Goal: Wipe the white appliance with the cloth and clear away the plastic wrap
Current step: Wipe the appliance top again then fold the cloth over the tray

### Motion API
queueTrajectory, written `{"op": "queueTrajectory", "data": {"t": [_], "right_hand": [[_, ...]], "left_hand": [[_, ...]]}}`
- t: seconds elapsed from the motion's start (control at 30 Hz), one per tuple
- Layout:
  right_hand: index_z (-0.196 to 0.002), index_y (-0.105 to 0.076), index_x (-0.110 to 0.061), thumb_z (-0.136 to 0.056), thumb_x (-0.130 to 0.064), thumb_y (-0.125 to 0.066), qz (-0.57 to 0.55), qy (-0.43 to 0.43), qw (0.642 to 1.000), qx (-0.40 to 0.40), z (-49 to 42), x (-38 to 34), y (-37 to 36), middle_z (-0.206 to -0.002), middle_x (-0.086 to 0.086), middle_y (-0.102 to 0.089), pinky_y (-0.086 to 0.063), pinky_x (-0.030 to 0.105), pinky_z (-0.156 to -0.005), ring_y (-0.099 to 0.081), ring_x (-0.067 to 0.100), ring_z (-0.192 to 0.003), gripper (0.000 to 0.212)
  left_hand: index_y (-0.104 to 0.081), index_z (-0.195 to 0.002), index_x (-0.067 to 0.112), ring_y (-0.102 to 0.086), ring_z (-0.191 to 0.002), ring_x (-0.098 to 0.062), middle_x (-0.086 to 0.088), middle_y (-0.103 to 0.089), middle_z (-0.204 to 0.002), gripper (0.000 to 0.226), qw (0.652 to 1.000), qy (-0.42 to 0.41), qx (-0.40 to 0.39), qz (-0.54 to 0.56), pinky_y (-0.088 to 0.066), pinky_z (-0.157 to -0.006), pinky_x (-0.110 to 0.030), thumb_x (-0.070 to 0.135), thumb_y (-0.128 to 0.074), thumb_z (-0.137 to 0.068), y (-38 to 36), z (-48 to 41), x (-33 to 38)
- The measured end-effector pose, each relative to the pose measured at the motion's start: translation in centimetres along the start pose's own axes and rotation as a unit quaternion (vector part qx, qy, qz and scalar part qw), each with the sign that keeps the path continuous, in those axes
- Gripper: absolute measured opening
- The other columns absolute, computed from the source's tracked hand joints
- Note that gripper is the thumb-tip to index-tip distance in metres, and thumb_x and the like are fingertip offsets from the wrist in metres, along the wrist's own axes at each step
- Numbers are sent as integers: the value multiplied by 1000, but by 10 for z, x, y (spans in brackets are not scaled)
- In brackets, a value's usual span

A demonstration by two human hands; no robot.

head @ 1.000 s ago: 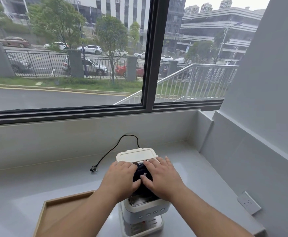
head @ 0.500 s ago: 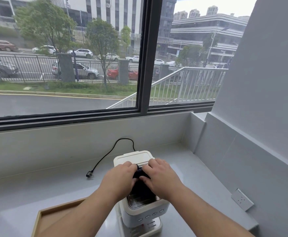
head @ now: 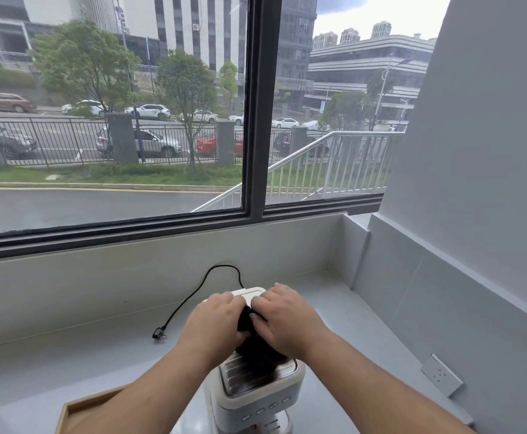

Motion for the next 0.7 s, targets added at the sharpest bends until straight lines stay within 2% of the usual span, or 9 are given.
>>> {"op": "queueTrajectory", "data": {"t": [0.1, 0.17, 0.23, 0.3, 0.37, 0.5, 0.6, 0.7], "right_hand": [[-87, -57, -13, -100, -27, -49, -18, 0, 1000, 18, -2, 3, 8, -84, 9, -68, -45, 48, -105, -59, 36, -79, 20], [-84, -53, -13, -100, -25, -49, -34, 1, 999, 35, -3, 4, 13, -78, 9, -66, -49, 48, -89, -56, 37, -72, 21], [-83, -50, -13, -101, -26, -51, -61, -7, 997, 52, -5, 9, 18, -75, 10, -65, -45, 46, -72, -53, 38, -67, 22], [-89, -52, -13, -103, -29, -51, -81, -24, 995, 61, -7, 13, 22, -81, 11, -68, -38, 44, -65, -56, 41, -70, 21], [-98, -53, -14, -104, -32, -50, -100, -45, 992, 61, -10, 20, 25, -93, 9, -71, -37, 44, -66, -61, 41, -79, 19], [-107, -51, -23, -106, -44, -46, -169, -81, 981, 51, -19, 25, 29, -100, 2, -71, -41, 41, -68, -66, 36, -89, 21], [-104, -47, -31, -102, -60, -44, -196, -87, 976, 29, -25, 29, 31, -90, -4, -70, -40, 38, -66, -65, 31, -85, 30], [-89, -47, -29, -94, -67, -53, -218, -80, 972, -17, -32, 30, 32, -77, -9, -60, -39, 37, -63, -56, 23, -75, 38]], "left_hand": [[-55, -112, 26, -52, -110, -21, 5, -54, -113, 41, 999, 9, 12, -28, -47, -88, -34, 59, -59, -89, 8, -3, 3], [-54, -109, 25, -51, -110, -21, 5, -53, -114, 46, 999, 16, 24, -31, -47, -89, -34, 65, -60, -86, 12, -5, 6], [-49, -100, 26, -51, -108, -20, 6, -52, -111, 53, 998, 30, 38, -26, -48, -88, -35, 74, -60, -81, 19, -6, 10], [-41, -93, 27, -51, -104, -19, 8, -47, -103, 61, 998, 48, 46, -1, -48, -86, -36, 81, -61, -75, 27, -7, 13], [-39, -91, 27, -49, -100, -17, 11, -41, -98, 61, 997, 62, 45, 32, -46, -83, -34, 81, -62, -74, 35, -9, 17], [-39, -83, 30, -49, -86, -16, 13, -46, -87, 31, 987, 88, 62, 120, -37, -69, -32, 52, -62, -86, 54, -12, 23], [-34, -74, 27, -52, -76, -23, 8, -51, -77, 29, 981, 124, 90, 121, -37, -62, -38, 31, -59, -89, 71, -14, 20], [-35, -74, 25, -56, -76, -26, 7, -54, -74, 29, 977, 146, 114, 102, -44, -64, -39, 28, -60, -87, 88, -12, 16]]}}
Point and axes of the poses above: each hand's wrist, its own z-axis away from the middle knuckle, its own y-axis out of the back of the hand, x = y × z, the point moved 1 cm from there along -z, towards the middle knuckle
